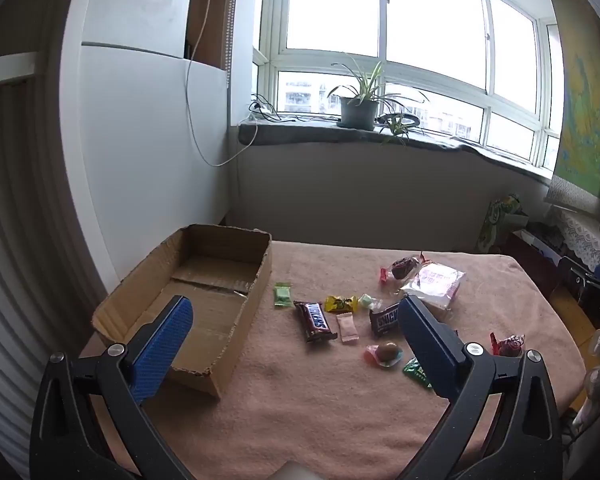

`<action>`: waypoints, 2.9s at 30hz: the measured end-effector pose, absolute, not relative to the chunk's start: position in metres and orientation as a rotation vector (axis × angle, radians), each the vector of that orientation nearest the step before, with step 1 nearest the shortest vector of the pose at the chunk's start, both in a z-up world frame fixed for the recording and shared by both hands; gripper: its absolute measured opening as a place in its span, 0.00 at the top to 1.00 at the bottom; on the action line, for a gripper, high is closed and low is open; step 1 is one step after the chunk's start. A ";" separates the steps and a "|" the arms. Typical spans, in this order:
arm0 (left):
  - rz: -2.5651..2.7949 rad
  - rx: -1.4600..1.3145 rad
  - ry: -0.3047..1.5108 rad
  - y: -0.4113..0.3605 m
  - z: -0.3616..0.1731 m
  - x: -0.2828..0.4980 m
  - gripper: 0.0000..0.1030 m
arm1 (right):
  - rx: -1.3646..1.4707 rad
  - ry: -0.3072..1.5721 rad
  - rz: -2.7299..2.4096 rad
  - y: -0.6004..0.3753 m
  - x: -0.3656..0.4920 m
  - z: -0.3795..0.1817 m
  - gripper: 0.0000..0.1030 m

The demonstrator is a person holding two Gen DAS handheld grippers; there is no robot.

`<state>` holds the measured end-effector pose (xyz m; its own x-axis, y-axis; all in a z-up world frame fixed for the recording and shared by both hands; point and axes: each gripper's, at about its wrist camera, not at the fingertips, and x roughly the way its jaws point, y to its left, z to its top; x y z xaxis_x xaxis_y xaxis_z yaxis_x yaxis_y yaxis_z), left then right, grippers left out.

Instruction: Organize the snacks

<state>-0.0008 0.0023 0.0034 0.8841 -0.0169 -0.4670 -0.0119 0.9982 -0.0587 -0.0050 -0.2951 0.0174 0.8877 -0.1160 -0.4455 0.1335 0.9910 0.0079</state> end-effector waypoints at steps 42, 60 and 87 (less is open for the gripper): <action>-0.020 -0.066 0.505 -0.002 -0.002 0.000 0.01 | 0.035 0.461 -0.128 -0.292 -0.008 0.018 0.00; -0.027 -0.059 0.507 -0.008 -0.002 -0.001 0.01 | 0.037 0.465 -0.127 -0.293 -0.009 0.016 0.00; -0.050 -0.060 0.591 -0.011 -0.028 0.007 0.01 | 0.073 0.557 -0.141 -0.328 -0.016 -0.027 0.00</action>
<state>0.0066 -0.0114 -0.0280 0.8291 -0.0641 -0.5555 0.0298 0.9971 -0.0707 -0.0161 -0.3275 -0.0274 0.8393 -0.1138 -0.5316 0.1534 0.9877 0.0308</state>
